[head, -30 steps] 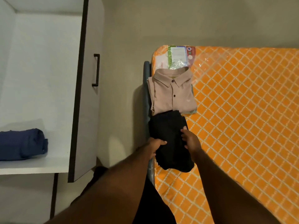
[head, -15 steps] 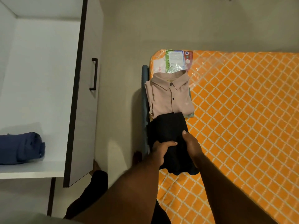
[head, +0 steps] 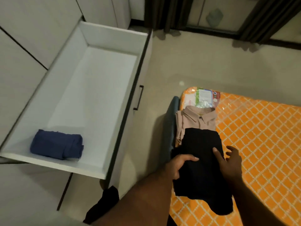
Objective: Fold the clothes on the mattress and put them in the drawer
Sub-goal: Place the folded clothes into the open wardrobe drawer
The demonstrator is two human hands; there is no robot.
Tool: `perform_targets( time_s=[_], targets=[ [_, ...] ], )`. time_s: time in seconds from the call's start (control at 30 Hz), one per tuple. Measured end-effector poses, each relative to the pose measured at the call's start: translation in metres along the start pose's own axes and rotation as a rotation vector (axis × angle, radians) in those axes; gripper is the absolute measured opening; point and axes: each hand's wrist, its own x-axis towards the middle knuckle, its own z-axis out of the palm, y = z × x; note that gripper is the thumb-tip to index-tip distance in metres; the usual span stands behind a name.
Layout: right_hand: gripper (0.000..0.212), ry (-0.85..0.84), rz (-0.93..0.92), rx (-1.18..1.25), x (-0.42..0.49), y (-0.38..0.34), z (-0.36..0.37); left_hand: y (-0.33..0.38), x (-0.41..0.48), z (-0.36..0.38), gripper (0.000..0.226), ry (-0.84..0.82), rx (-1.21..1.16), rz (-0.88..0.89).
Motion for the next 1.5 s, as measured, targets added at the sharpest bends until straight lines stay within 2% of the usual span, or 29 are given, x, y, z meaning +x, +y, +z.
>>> perform_targets(
  time_s=[0.1,0.2,0.33,0.37,0.47,0.6,0.7,0.8,0.87,1.0,1.1,1.2,1.27,1.33,1.4,1.5],
  targets=[
    [0.071,-0.216,0.081,0.165,-0.006,-0.045,0.005,0.019,-0.038,-0.019,0.027,-0.043,-0.030,0.012],
    [0.069,-0.297,0.047,0.222,-0.010,-0.092,0.016,0.041,-0.080,-0.040,0.012,-0.059,-0.075,0.075],
    [0.089,-0.507,-0.001,0.280,-0.012,-0.171,0.045,0.071,-0.136,-0.085,0.012,-0.023,-0.107,0.264],
    [0.087,-0.579,-0.022,0.318,-0.013,-0.193,0.056,0.078,-0.149,-0.100,0.018,-0.006,-0.131,0.320],
    [0.064,-0.778,-0.056,0.388,-0.017,-0.263,0.100,0.101,-0.191,-0.151,0.025,0.040,-0.242,0.474],
    [0.070,-1.006,-0.207,0.296,-0.023,-0.355,0.176,0.114,-0.245,-0.227,0.025,0.123,-0.419,0.652],
    [0.097,-1.076,-0.248,0.148,-0.036,-0.414,0.239,0.112,-0.271,-0.277,0.043,0.217,-0.581,0.768],
    [0.101,-1.068,-0.316,0.027,-0.058,-0.457,0.300,0.104,-0.285,-0.316,0.041,0.259,-0.744,0.836],
    [0.096,-1.109,-0.336,-0.026,-0.067,-0.475,0.340,0.098,-0.286,-0.346,0.041,0.294,-0.829,0.852],
    [0.085,-1.180,-0.344,-0.098,-0.060,-0.490,0.417,0.089,-0.268,-0.407,0.056,0.377,-0.930,0.877],
    [0.075,-1.223,-0.348,-0.158,-0.050,-0.495,0.476,0.088,-0.252,-0.450,0.057,0.422,-0.915,0.886],
    [0.070,-1.267,-0.371,-0.246,-0.040,-0.499,0.526,0.087,-0.236,-0.490,0.060,0.533,-0.805,0.838],
    [0.072,-1.266,-0.409,-0.332,-0.032,-0.498,0.563,0.086,-0.221,-0.517,0.067,0.578,-0.730,0.804],
    [0.078,-1.272,-0.444,-0.411,-0.026,-0.493,0.595,0.085,-0.210,-0.536,0.063,0.622,-0.693,0.748],
    [0.083,-1.280,-0.484,-0.501,-0.026,-0.488,0.623,0.084,-0.201,-0.549,0.059,0.663,-0.720,0.696],
    [0.066,-1.323,-0.544,-0.609,-0.034,-0.478,0.656,0.090,-0.190,-0.563,0.065,0.713,-0.852,0.592]
  ],
)
